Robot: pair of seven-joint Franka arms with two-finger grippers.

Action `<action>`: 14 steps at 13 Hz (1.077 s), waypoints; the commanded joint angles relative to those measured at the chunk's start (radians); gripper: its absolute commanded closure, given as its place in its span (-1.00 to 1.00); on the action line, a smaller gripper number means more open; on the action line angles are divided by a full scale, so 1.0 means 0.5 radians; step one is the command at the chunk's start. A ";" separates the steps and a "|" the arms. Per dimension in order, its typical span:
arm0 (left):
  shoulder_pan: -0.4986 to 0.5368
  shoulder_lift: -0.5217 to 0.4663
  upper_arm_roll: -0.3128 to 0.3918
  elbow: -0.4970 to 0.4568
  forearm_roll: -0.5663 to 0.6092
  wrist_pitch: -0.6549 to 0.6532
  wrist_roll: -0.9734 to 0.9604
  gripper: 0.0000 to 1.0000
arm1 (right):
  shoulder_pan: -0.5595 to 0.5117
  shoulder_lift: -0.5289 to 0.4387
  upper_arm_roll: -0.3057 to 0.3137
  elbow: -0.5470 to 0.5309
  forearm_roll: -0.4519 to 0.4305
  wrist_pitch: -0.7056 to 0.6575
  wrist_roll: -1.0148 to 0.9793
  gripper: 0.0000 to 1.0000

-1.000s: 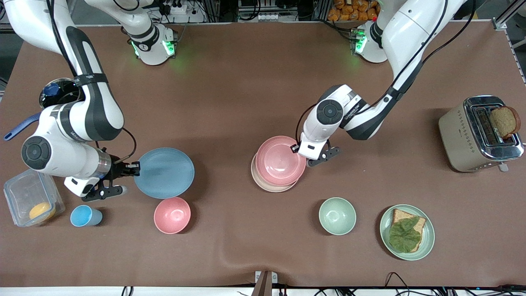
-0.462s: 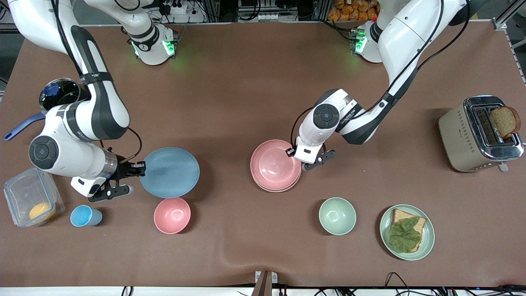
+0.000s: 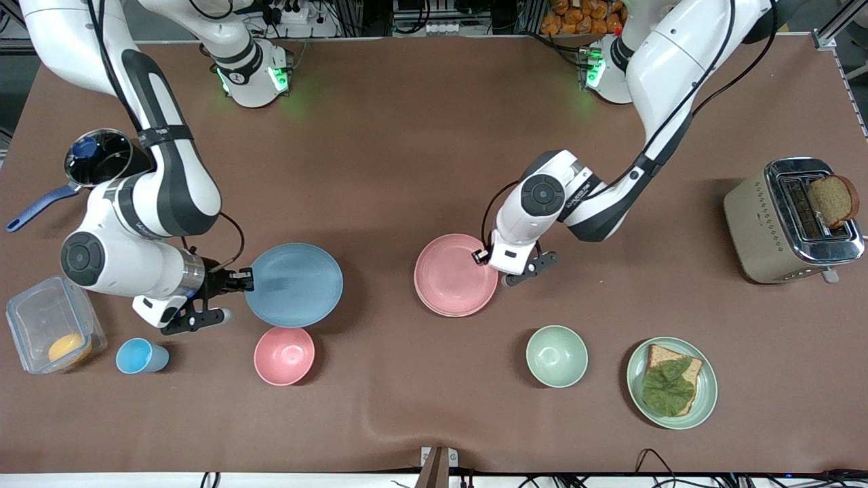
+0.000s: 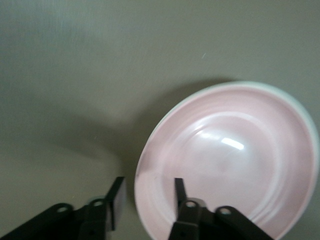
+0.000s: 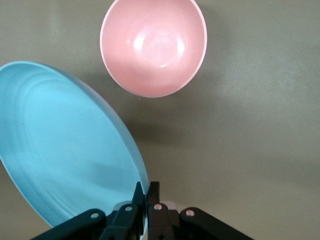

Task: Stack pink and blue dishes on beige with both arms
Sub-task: 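Lower the pink plate onto the beige plate and open the left gripper, then withdraw the left gripper while the right gripper carries the blue plate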

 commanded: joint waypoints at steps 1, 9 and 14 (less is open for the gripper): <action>0.069 -0.206 0.003 0.046 0.073 -0.126 -0.033 -1.00 | 0.013 0.040 -0.007 0.067 0.036 -0.026 0.028 1.00; 0.550 -0.796 -0.012 0.068 0.254 -0.337 0.508 -1.00 | 0.255 0.144 -0.007 0.134 0.183 -0.007 0.371 1.00; 0.866 -1.014 -0.018 0.205 -0.061 -0.684 1.300 -1.00 | 0.546 0.325 -0.007 0.303 0.496 0.118 0.779 1.00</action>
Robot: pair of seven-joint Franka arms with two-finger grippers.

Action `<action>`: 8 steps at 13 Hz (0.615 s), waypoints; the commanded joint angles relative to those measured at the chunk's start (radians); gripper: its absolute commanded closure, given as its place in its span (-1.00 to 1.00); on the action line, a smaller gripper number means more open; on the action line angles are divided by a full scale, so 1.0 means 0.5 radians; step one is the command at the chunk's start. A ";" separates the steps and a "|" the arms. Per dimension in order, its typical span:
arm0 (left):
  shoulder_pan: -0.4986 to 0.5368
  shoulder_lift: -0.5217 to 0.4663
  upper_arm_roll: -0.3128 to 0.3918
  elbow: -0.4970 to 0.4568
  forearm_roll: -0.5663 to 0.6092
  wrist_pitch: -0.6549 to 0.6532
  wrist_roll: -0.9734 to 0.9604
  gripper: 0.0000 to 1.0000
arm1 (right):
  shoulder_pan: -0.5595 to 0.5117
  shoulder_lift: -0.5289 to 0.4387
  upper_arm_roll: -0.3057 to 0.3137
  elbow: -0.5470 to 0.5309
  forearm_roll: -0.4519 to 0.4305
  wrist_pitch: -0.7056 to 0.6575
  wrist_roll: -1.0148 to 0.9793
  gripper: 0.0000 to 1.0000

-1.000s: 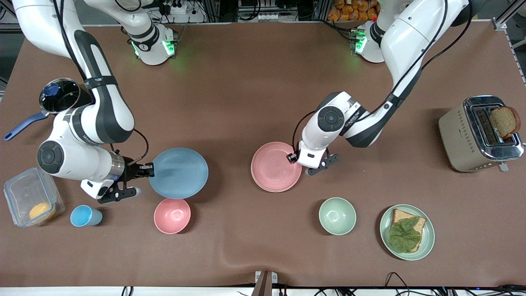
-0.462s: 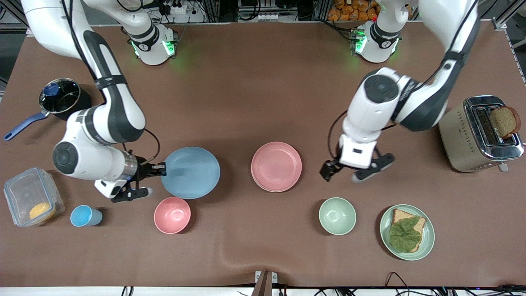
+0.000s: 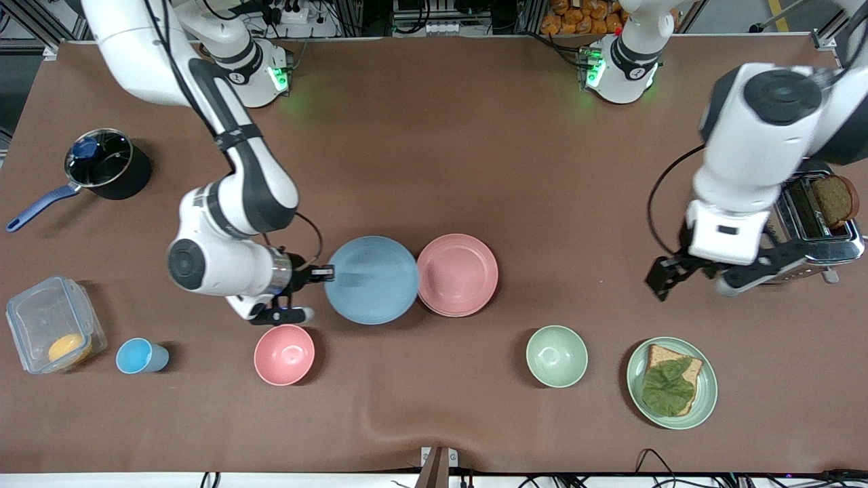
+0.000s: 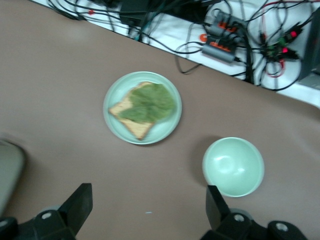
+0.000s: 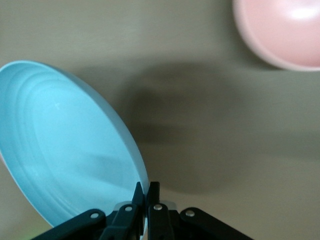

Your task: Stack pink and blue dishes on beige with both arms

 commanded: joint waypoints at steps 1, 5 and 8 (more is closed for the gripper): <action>0.139 -0.093 -0.015 0.109 -0.224 -0.210 0.363 -1.00 | 0.162 0.110 -0.016 0.116 0.087 0.143 0.220 1.00; 0.002 -0.329 0.370 0.155 -0.518 -0.535 0.789 -1.00 | 0.334 0.279 -0.016 0.165 0.087 0.468 0.325 1.00; -0.323 -0.504 0.913 0.168 -0.752 -0.765 1.231 -1.00 | 0.420 0.316 -0.019 0.199 0.087 0.475 0.570 1.00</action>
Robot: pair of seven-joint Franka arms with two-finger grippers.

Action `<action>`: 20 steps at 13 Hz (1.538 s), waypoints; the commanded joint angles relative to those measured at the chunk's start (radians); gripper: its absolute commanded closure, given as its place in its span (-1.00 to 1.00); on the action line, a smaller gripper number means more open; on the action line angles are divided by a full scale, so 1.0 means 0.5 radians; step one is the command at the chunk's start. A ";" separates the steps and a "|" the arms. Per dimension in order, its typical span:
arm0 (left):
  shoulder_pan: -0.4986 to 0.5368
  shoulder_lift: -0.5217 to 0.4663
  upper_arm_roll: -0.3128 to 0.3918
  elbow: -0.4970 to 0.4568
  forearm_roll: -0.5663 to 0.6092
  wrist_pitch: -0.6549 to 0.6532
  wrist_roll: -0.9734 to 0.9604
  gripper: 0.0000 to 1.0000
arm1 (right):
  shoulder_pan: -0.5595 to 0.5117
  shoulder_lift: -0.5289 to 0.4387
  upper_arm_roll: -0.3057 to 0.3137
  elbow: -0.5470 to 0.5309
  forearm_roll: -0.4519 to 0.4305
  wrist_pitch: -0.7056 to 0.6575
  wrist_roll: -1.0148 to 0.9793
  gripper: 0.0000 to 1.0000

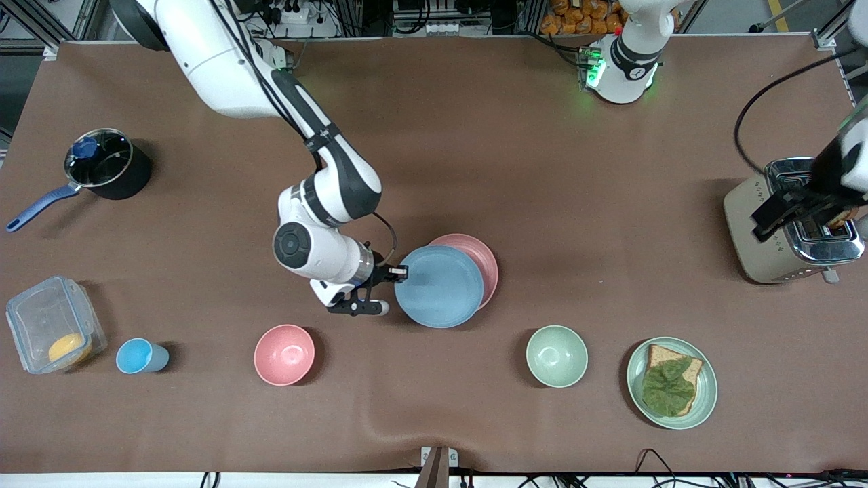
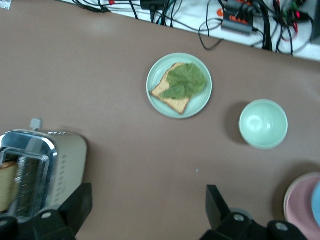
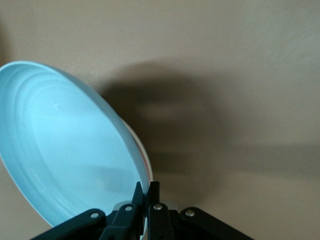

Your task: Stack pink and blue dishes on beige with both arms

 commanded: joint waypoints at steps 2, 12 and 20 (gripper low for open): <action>-0.219 -0.108 0.375 0.122 -0.123 -0.356 0.262 -1.00 | 0.077 0.045 -0.017 0.094 0.036 -0.022 0.200 1.00; -0.302 -0.144 0.532 0.117 -0.138 -0.553 0.385 -1.00 | 0.022 -0.046 -0.057 0.075 -0.025 -0.156 0.170 -1.00; -0.406 -0.053 0.523 0.093 0.003 -0.507 0.265 -1.00 | -0.481 -0.457 -0.100 0.078 -0.545 -0.767 -0.481 -1.00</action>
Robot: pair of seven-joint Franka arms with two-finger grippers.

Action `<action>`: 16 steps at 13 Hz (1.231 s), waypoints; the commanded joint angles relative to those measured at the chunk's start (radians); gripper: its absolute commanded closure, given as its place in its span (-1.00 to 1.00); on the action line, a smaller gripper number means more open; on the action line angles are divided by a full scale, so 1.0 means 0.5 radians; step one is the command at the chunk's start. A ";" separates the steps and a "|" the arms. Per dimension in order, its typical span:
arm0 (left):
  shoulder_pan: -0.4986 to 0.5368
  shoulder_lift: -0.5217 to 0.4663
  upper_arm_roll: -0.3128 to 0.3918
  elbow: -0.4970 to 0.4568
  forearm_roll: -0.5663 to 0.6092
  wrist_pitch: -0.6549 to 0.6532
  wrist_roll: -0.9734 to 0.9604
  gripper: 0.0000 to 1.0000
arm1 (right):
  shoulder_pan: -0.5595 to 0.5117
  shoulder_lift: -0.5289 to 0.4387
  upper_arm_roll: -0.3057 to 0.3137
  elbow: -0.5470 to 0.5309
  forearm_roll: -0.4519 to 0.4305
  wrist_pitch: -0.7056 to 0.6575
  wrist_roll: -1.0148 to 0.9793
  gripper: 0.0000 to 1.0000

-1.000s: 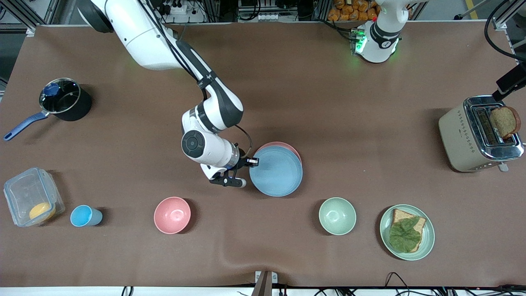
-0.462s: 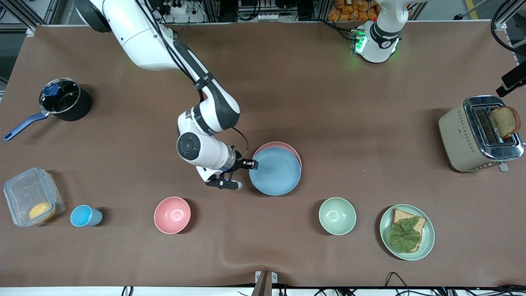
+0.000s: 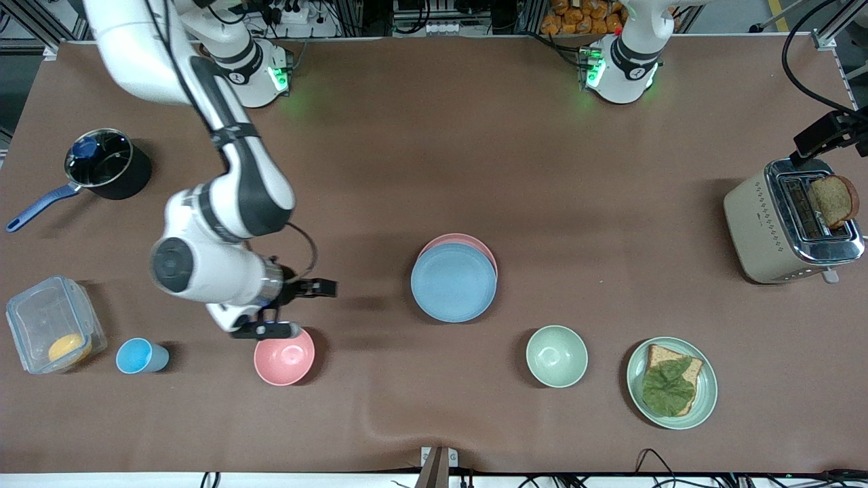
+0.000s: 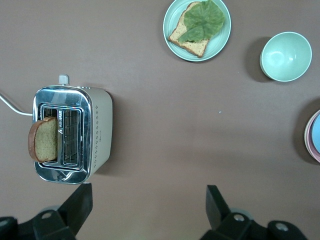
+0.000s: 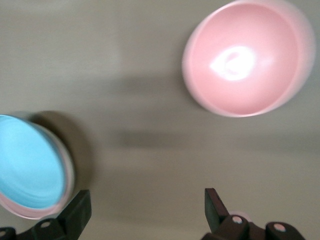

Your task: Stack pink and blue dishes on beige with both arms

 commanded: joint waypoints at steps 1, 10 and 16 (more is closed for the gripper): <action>-0.018 0.056 0.012 0.022 0.025 0.023 -0.021 -1.00 | -0.040 -0.203 0.034 -0.056 -0.306 -0.176 -0.020 -1.00; -0.027 0.059 0.009 0.034 -0.039 0.042 -0.030 -1.00 | -0.395 -0.826 0.034 -0.298 -0.375 -0.570 -0.470 -1.00; -0.027 0.066 -0.147 0.025 -0.036 0.042 -0.008 -1.00 | -0.605 -1.044 0.031 -0.292 -0.405 -0.702 -0.484 -1.00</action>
